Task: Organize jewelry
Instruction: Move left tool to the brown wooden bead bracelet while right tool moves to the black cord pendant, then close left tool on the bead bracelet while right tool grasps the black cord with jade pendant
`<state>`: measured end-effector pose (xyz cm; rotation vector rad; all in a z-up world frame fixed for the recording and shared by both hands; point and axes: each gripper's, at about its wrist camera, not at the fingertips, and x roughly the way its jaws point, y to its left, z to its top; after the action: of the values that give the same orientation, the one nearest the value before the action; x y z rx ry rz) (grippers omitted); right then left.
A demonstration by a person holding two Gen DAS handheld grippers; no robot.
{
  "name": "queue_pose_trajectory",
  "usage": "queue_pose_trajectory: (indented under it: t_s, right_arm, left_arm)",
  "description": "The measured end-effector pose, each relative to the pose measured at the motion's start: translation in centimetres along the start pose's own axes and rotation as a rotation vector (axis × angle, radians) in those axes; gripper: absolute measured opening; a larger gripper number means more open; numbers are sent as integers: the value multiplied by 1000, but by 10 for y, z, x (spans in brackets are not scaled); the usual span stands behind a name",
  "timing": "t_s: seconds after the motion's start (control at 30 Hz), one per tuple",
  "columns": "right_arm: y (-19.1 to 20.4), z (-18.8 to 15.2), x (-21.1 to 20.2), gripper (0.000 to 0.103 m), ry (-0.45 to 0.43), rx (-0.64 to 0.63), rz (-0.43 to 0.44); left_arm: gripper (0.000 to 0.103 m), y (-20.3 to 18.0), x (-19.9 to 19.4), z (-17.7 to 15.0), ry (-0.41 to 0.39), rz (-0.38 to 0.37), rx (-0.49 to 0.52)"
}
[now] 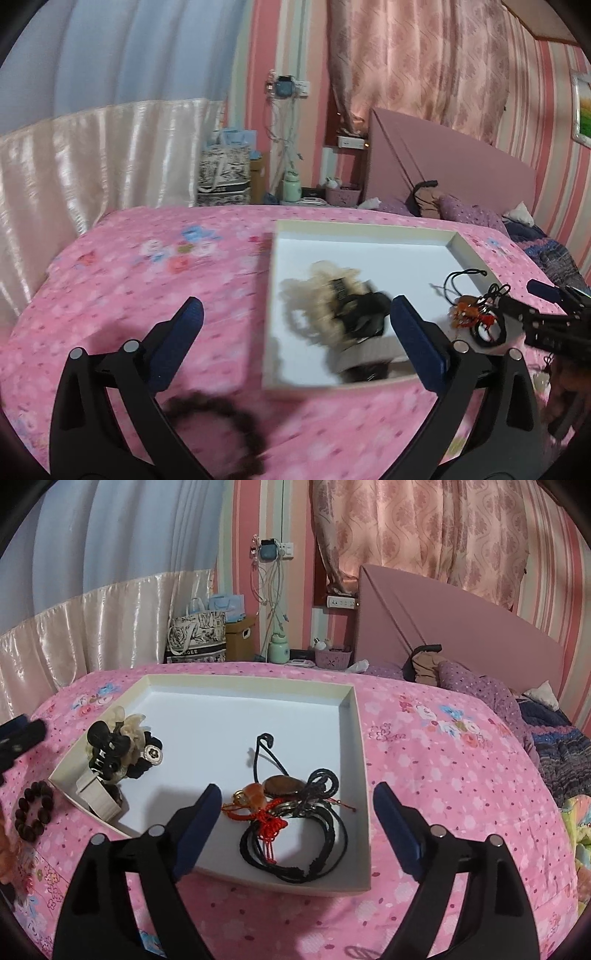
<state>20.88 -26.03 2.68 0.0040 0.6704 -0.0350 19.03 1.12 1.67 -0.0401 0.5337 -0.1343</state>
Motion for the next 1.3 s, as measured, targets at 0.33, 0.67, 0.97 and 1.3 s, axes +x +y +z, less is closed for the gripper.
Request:
queue_pose_trajectory:
  t_s: [0.33, 0.67, 0.97, 1.3]
  right_arm:
    - [1, 0, -6, 85, -5, -31, -8]
    - [-33, -2, -35, 86, -16, 70, 26]
    - [-74, -38, -57, 88, 43, 69, -67]
    - [-79, -80, -40, 85, 125, 88, -28]
  left_arm:
    - [100, 56, -13, -33, 9, 88, -27]
    - [100, 86, -15, -39, 20, 59, -95]
    - [100, 79, -2, -45, 133, 122, -56]
    - [100, 79, 8, -56, 235, 69, -51]
